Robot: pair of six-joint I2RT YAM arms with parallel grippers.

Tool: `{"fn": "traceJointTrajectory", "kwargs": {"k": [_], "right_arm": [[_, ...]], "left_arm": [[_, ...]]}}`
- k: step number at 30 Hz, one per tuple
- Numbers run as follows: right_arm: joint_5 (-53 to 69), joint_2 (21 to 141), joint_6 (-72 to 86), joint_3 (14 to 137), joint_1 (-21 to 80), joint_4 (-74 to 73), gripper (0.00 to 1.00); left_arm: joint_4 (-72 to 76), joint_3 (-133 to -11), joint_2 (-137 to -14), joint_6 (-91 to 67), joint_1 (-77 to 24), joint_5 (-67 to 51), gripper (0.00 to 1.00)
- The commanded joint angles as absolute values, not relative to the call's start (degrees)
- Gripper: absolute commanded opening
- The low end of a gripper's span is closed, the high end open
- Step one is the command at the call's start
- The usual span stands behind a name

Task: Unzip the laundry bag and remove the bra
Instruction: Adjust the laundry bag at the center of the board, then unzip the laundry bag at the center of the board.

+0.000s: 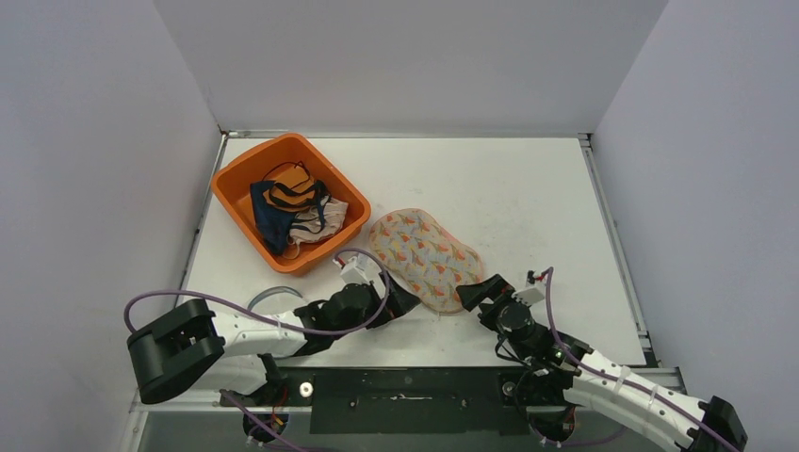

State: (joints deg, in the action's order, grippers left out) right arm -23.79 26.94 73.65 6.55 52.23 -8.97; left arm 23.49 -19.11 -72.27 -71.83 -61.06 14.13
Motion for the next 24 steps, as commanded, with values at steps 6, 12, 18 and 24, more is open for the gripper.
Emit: {"fn": "traceJointTrajectory", "kwargs": {"k": [6,12,18,24], "right_arm": [[-21.9,35.1,71.7,3.5,50.3,-1.3,0.99],[-12.4,47.2,72.5,-0.7,41.4,19.4,0.81],[-6.7,55.7,72.5,-0.1,39.4,28.8,0.56],[-6.2,47.2,77.1,1.6,39.4,21.3,0.19]], "left_arm": [[30.7,-17.3,-70.9,-73.7,-60.9,13.2,1.00],[29.0,-16.7,-68.7,-73.6,-61.4,14.3,1.00],[29.3,-15.7,-67.7,-73.5,-61.6,15.0,1.00],[31.0,-14.2,-65.0,-72.1,-61.6,16.5,1.00]]}}
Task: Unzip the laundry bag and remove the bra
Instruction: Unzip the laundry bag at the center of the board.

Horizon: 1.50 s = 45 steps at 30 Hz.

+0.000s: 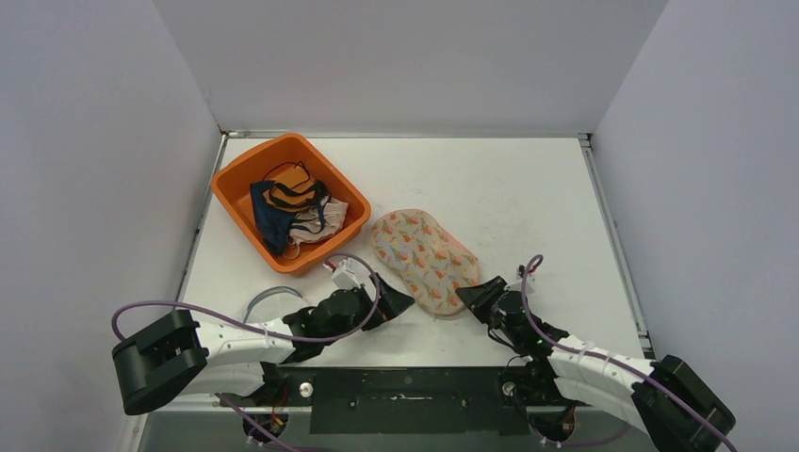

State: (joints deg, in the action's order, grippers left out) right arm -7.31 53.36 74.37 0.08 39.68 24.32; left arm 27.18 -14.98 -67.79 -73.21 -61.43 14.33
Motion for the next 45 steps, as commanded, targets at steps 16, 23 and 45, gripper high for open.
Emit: {"fn": "traceJointTrajectory", "kwargs": {"k": [16,23,45], "right_arm": [[-2.5,33.5,91.2,3.6,39.0,12.2,0.05],[-1.1,30.4,92.3,3.1,38.8,11.9,0.05],[3.1,25.3,80.2,5.5,38.6,6.2,0.34]], "left_arm": [[40.5,-18.4,-72.6,-78.8,-56.8,9.1,0.98],[43.4,-22.5,-79.3,-81.3,-54.6,5.4,0.84],[31.1,-30.0,-78.6,-76.5,-52.3,7.4,0.00]]}}
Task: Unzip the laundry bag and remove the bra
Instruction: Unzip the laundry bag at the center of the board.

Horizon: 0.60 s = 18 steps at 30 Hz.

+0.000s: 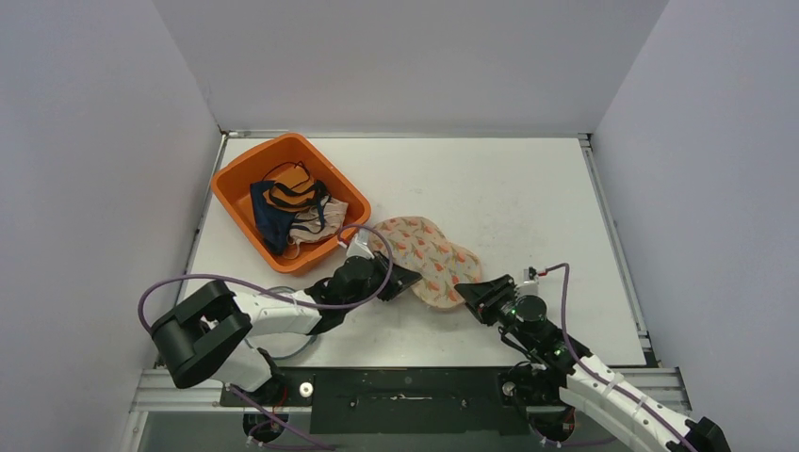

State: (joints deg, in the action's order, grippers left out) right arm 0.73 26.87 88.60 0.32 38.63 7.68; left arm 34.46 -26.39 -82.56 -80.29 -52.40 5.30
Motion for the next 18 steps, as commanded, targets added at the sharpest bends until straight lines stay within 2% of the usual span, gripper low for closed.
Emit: {"fn": "traceJointTrajectory", "kwargs": {"k": [1,2,3,6,10,15,18], "right_arm": [[3.0,25.3,77.2,7.1,38.7,4.0,0.51],[2.5,25.3,74.0,8.9,38.7,1.4,0.67],[1.5,25.2,71.4,10.6,38.7,-1.9,0.77],[-1.5,24.7,64.1,16.2,38.8,-9.9,0.89],[-5.4,23.1,54.8,20.8,38.8,-15.0,0.95],[-13.8,19.9,52.7,21.2,38.8,-16.9,0.96],[-10.2,13.3,49.0,18.8,38.8,-12.8,0.96]], "left_arm": [[29.6,-30.5,-77.8,-75.9,-52.5,8.1,0.00],[27.7,-31.1,-76.8,-75.4,-52.8,9.0,0.00],[25.7,-31.8,-75.8,-74.8,-53.1,10.0,0.00],[19.3,-34.5,-73.0,-73.0,-54.2,13.7,0.00],[9.4,-40.4,-70.4,-69.8,-56.6,21.3,0.00],[-6.2,-50.6,-71.5,-65.5,-59.8,31.3,0.00],[-10.1,-54.2,-72.8,-65.5,-59.9,33.1,0.00]]}}
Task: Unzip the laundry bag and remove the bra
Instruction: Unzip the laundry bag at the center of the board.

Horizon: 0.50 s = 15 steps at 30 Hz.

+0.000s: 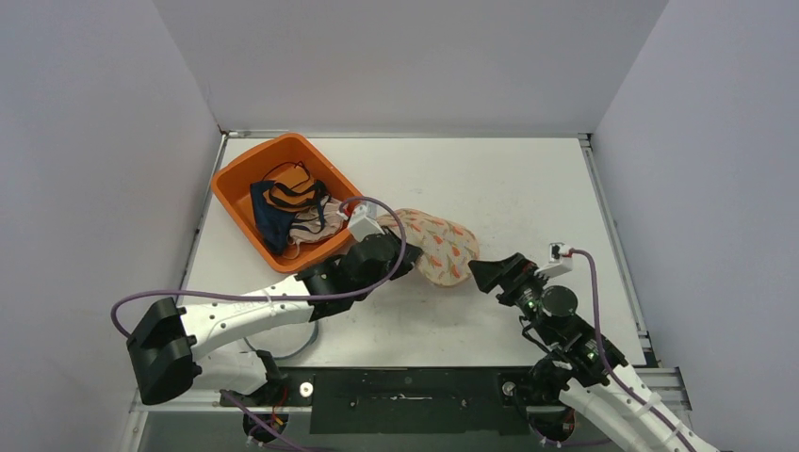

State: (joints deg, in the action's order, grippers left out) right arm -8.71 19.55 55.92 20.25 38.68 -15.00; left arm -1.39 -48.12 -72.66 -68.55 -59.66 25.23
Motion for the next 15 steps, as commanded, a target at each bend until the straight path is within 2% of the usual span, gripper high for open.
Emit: {"fn": "traceJointTrajectory", "kwargs": {"k": [1,9,15], "right_arm": [[-7.3,12.0,46.5,18.4,38.8,-11.6,0.97],[9.7,9.4,44.3,13.3,38.8,-0.7,0.94],[10.9,10.6,46.8,12.3,38.8,7.3,0.94]], "left_arm": [[-10.4,-54.7,-72.9,-65.6,-59.9,33.3,0.00],[-12.0,-59.6,-75.7,-68.7,-60.0,34.0,0.00],[-12.8,-65.6,-79.2,-68.4,-60.5,31.2,0.00]]}}
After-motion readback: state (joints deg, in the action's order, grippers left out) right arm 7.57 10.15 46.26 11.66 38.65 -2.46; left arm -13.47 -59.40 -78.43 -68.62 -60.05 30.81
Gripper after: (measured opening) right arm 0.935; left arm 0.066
